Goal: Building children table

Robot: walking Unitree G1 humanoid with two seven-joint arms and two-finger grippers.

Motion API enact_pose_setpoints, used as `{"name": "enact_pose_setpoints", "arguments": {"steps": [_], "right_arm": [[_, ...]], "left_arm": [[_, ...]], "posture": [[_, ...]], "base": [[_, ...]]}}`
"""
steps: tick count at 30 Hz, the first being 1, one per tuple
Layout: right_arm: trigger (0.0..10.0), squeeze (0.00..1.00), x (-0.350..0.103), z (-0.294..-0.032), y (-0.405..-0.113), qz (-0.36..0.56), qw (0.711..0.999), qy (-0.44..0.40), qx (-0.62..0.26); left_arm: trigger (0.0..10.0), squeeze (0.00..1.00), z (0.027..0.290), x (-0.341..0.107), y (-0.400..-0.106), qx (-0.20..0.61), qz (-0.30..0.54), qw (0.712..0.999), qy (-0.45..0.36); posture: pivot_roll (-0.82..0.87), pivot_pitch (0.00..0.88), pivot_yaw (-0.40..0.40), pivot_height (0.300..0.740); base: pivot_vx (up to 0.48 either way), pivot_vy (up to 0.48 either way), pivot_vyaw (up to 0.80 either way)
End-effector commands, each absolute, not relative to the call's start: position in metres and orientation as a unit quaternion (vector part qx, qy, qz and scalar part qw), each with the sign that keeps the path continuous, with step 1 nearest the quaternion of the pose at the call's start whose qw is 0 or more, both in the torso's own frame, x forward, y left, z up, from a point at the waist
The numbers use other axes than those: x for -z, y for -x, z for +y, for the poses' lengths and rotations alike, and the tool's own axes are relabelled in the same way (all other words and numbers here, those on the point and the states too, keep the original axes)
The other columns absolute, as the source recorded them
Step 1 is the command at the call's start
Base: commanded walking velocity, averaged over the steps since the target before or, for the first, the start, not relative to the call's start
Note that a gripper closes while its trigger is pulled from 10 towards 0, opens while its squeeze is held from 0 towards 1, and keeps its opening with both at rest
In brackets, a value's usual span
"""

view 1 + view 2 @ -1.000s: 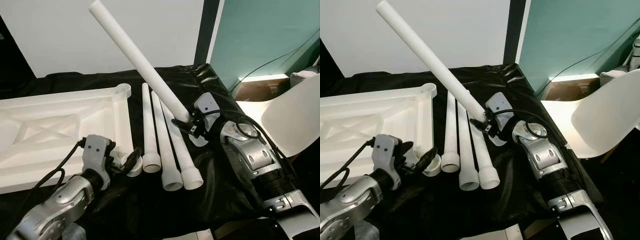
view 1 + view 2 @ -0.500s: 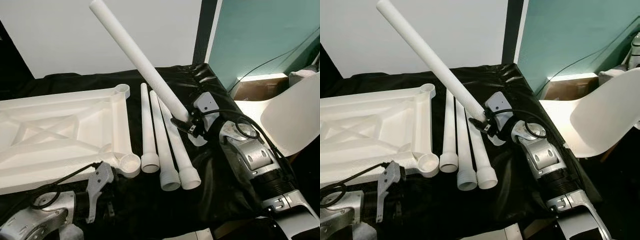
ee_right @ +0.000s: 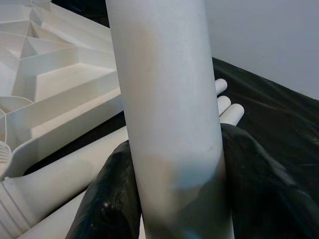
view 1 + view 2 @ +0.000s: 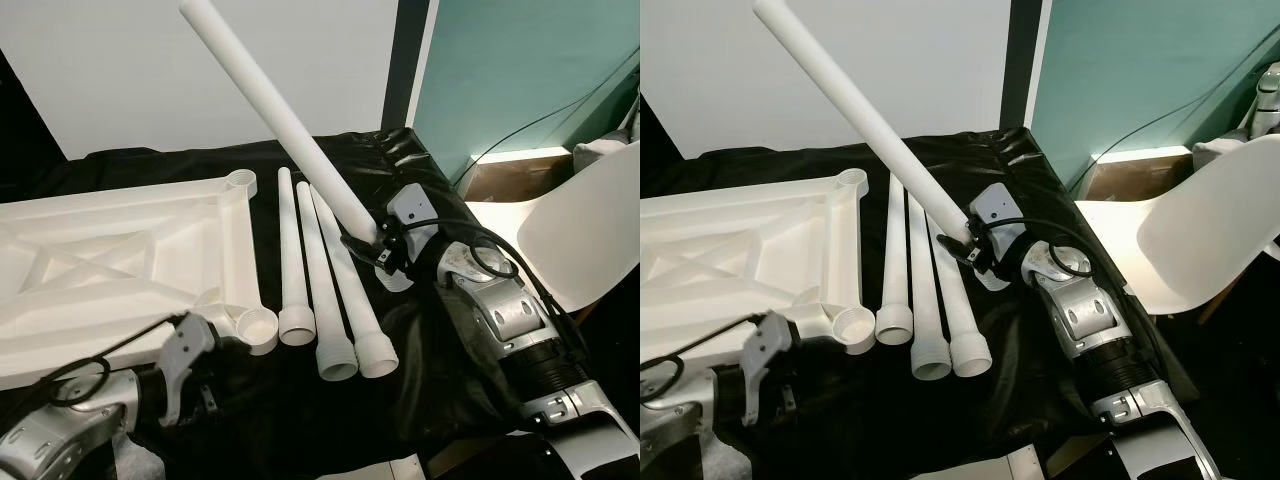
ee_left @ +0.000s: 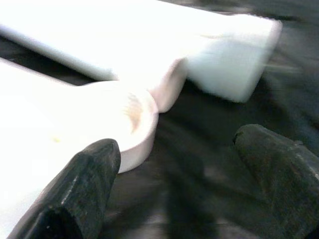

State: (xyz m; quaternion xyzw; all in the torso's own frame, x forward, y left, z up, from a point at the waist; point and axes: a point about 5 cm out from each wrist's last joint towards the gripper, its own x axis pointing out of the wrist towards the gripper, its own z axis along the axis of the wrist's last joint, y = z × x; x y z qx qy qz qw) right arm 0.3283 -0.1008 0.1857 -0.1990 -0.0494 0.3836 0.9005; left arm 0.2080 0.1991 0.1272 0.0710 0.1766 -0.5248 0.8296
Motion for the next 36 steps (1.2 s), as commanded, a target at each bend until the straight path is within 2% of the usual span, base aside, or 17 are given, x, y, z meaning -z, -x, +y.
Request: {"name": "enact_pose_setpoints", "arguments": {"steps": [1,6,12,17,18,19,20,21,22,23,24,25,30,31,33,36], "right_arm": [[10.0,0.0,-0.189,-0.101,-0.327,-0.057,0.901,0.199,-0.381],[10.0,0.0,-0.189,-0.098,-0.327,-0.056,0.899,0.197,-0.386],[10.0,0.0,-0.189,-0.096,-0.327,-0.058,0.898,0.195,-0.39],[10.0,0.0,-0.19,-0.094,-0.327,-0.06,0.897,0.193,-0.392],[10.0,0.0,-0.19,-0.094,-0.327,-0.06,0.898,0.192,-0.392],[10.0,0.0,-0.19,-0.094,-0.327,-0.06,0.898,0.192,-0.392],[10.0,0.0,-0.19,-0.094,-0.326,-0.06,0.898,0.191,-0.391],[10.0,0.0,-0.19,-0.094,-0.326,-0.06,0.898,0.191,-0.391],[10.0,0.0,-0.19,-0.094,-0.326,-0.061,0.899,0.191,-0.389],[10.0,0.0,-0.189,-0.093,-0.325,-0.063,0.9,0.189,-0.387],[10.0,0.0,-0.189,-0.093,-0.325,-0.063,0.9,0.189,-0.387],[10.0,0.0,-0.189,-0.093,-0.324,-0.064,0.901,0.189,-0.385],[10.0,0.0,-0.189,-0.093,-0.324,-0.065,0.903,0.187,-0.382],[10.0,0.0,-0.189,-0.093,-0.323,-0.065,0.903,0.186,-0.381],[10.0,0.0,-0.189,-0.093,-0.323,-0.065,0.903,0.186,-0.381],[10.0,0.0,-0.188,-0.093,-0.321,-0.066,0.903,0.185,-0.381]], "left_arm": [[10.0,0.0,0.207,-0.128,-0.206,0.557,0.178,0.807,-0.082],[10.0,0.0,0.221,-0.129,-0.216,0.515,0.165,0.832,-0.126],[10.0,0.0,0.229,-0.118,-0.225,0.477,0.182,0.84,-0.185],[10.0,0.0,0.232,-0.106,-0.228,0.458,0.206,0.836,-0.222],[10.0,0.0,0.231,-0.101,-0.226,0.468,0.219,0.824,-0.232],[10.0,0.0,0.231,-0.101,-0.226,0.468,0.219,0.824,-0.232],[10.0,0.0,0.228,-0.097,-0.221,0.488,0.234,0.807,-0.235],[10.0,0.0,0.228,-0.097,-0.221,0.488,0.234,0.807,-0.235],[10.0,0.0,0.222,-0.094,-0.218,0.509,0.241,0.792,-0.235],[0.5,0.0,0.203,-0.09,-0.219,0.536,0.211,0.785,-0.228],[0.5,0.0,0.203,-0.09,-0.219,0.536,0.211,0.785,-0.228],[0.0,0.0,0.195,-0.089,-0.219,0.545,0.197,0.784,-0.222],[0.3,0.0,0.184,-0.088,-0.222,0.545,0.172,0.792,-0.215],[10.0,0.0,0.177,-0.089,-0.225,0.54,0.156,0.8,-0.212],[10.0,0.0,0.177,-0.089,-0.225,0.54,0.156,0.8,-0.212],[10.0,0.0,0.165,-0.092,-0.233,0.524,0.117,0.815,-0.218]], "posture": [[0.06,0.0,-0.006,0.74],[0.07,0.0,-0.01,0.74],[0.08,0.0,-0.015,0.74],[0.07,0.0,-0.012,0.74],[0.07,0.0,-0.009,0.74],[0.07,0.0,-0.009,0.74],[0.06,0.0,-0.007,0.74],[0.06,0.0,-0.007,0.74],[0.06,0.0,-0.004,0.74],[0.05,0.0,0.006,0.74],[0.05,0.0,0.006,0.74],[0.05,0.0,0.006,0.74],[0.05,0.0,0.006,0.74],[0.05,0.0,0.006,0.74],[0.05,0.0,0.006,0.74],[0.05,0.0,0.006,0.74]], "base": [[0.0,0.0,0.0],[0.0,0.0,0.0],[0.0,0.0,0.0],[0.0,0.0,0.0],[0.0,0.0,0.0],[0.0,0.0,0.0],[0.0,0.0,0.0],[0.0,0.0,0.0],[0.0,0.0,0.0],[0.0,0.0,0.0],[0.0,0.0,0.0],[0.0,0.0,0.0],[0.0,0.0,0.0],[0.0,0.0,0.0],[0.0,0.0,0.0],[0.0,0.0,0.0]]}}
